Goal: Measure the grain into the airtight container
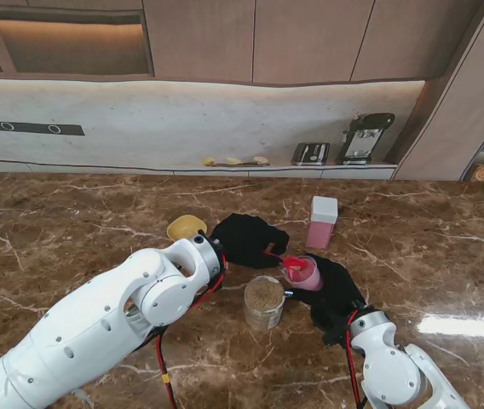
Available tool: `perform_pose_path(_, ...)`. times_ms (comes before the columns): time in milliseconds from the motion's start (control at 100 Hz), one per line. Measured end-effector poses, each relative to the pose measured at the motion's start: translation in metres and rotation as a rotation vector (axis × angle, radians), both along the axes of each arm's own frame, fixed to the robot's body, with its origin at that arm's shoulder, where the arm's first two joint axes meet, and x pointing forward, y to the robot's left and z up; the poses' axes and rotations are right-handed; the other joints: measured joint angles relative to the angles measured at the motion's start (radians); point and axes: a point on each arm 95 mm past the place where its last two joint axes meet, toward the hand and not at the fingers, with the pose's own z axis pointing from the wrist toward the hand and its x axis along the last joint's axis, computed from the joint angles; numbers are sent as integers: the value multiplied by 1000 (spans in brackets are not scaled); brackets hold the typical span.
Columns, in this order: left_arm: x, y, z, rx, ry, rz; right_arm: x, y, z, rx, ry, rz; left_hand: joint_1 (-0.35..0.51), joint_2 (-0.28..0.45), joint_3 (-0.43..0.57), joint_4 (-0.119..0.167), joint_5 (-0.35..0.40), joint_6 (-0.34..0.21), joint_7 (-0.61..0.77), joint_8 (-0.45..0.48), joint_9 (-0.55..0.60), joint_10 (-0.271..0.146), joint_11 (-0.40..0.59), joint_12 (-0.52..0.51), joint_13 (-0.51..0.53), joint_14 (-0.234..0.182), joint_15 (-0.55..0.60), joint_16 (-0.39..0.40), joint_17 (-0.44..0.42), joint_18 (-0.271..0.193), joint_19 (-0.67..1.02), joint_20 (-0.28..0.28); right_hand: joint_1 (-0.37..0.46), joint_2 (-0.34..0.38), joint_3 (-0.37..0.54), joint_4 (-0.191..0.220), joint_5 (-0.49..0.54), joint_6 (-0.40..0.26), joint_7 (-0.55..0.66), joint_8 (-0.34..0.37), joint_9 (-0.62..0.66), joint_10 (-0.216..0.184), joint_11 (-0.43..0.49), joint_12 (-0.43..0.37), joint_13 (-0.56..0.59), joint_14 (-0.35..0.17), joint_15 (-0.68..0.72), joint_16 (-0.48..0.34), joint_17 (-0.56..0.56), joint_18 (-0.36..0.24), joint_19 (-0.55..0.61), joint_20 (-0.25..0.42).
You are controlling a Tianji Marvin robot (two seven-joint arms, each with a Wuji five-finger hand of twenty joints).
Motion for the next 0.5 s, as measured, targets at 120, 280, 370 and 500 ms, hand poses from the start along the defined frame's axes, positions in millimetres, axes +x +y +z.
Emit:
perform_pose_path(120,-1,-1,-1,-15,-15,-36,0,0,0,0,1,0,0,0,0,0,0,0,0,0,0,-2,0,0,0,0,0,0,0,0,0,0,0,0,0,0,0,0,0,0,0,0,0,0,0,0,0,0,0,0,0,0)
perform_pose_path(280,0,-1,-2,-25,0,-32,0,0,0,0,1,0,-2,-2,11,-2,0,0,0,0,0,-3,0,0,0,0,0,0,0,0,0,0,0,0,0,0,0,0,0,0,0,0,0,0,0,0,0,0,0,0,0,0)
perform_pose_path(370,1,0,-2,-33,14,-50,0,0,0,-1,0,-1,-2,-2,11,-2,0,0,0,0,0,-3,0,0,0,0,0,0,0,0,0,0,0,0,0,0,0,0,0,0,0,0,0,0,0,0,0,0,0,0,0,0)
perform_pose_path(500,2,1,-2,-24,18,-70,0,0,0,-1,1,-1,-2,-2,11,-2,0,0,0,0,0,-3,0,0,0,0,0,0,0,0,0,0,0,0,0,0,0,0,0,0,0,0,0,0,0,0,0,0,0,0,0,0)
